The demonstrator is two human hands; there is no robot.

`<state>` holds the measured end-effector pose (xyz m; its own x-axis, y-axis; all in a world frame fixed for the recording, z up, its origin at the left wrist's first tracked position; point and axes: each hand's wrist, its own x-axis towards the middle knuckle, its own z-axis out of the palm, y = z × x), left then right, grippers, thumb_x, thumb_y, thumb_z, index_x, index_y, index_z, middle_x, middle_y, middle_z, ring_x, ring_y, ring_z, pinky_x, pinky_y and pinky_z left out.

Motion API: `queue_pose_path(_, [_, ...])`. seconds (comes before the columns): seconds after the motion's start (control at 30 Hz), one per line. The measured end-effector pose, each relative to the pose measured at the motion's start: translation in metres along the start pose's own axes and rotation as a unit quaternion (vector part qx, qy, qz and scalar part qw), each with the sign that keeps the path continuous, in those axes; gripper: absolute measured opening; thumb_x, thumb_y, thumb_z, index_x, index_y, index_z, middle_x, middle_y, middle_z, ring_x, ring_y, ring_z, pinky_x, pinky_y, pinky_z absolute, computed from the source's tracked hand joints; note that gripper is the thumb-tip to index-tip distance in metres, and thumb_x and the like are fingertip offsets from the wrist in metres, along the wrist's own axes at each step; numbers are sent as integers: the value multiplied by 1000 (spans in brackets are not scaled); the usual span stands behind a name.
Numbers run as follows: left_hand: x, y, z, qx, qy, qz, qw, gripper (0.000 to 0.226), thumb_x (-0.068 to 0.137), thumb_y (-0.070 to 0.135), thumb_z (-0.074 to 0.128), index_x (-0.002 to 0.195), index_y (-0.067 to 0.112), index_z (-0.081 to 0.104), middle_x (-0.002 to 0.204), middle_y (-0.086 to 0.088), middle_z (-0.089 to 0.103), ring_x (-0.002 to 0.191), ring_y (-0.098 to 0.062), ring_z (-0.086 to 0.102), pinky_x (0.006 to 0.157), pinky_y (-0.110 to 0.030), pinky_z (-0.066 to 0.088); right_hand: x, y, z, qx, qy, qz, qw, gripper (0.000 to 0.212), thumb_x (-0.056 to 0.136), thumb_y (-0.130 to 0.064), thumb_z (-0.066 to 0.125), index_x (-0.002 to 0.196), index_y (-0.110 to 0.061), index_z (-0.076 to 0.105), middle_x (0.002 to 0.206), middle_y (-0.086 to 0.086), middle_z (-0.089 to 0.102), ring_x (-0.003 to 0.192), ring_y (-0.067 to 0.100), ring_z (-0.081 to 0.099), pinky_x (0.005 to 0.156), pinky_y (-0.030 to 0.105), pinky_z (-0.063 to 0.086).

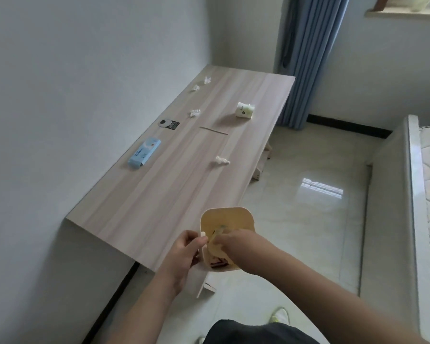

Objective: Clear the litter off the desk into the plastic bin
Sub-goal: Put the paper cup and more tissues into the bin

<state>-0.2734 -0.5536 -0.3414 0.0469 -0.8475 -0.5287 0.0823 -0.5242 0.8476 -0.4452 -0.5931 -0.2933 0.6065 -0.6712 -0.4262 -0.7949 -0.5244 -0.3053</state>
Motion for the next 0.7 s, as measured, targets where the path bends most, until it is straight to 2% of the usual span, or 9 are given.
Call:
queue_pose_path(0.13, [10, 6, 39, -22, 27, -22, 999, 26, 79, 26, 70, 92, 8, 57, 57, 6, 55, 53, -11, 50, 57, -29, 46, -23, 57, -5, 39, 119, -27, 992, 32, 98, -16, 46, 129, -21, 53, 123, 2, 57, 108, 25, 55, 83, 34, 45])
queue_pose_path(0.23, [16, 10, 63, -27, 61, -29, 997, 16, 86, 18, 66, 94, 7, 57, 59, 3, 52, 56, -13, 49, 61, -32, 46, -34, 90, -8, 77, 166, -25, 983, 28, 99, -26, 44, 124, -24, 57, 118, 0, 60, 104, 25, 56, 84, 33, 43])
queue_pose_path(0.43, [28, 19, 86, -45, 90, -29, 995, 11, 88, 16, 64, 93, 8, 57, 53, 6, 52, 56, -13, 48, 62, -33, 45, -43, 130, -16, 101, 176, -5, 979, 29, 97, -31, 46, 123, -25, 57, 120, -1, 60, 105, 23, 55, 85, 33, 46])
queue_pose_path(0.6, [40, 22, 73, -39, 104, -20, 994, 12, 86, 18, 65, 88, 10, 56, 52, 7, 49, 50, -9, 47, 55, -27, 43, -31, 154, -31, 118, 174, 4, 978, 31, 95, -38, 49, 123, -27, 57, 122, -4, 60, 109, 18, 54, 87, 29, 43])
queue_pose_path(0.7, [55, 24, 62, -55, 123, -20, 991, 14, 84, 19, 67, 88, 10, 57, 51, 7, 47, 55, -13, 44, 58, -30, 41, -18, 163, -36, 93, 177, 21, 980, 32, 96, -40, 47, 123, -26, 57, 123, -4, 60, 109, 20, 54, 87, 31, 43])
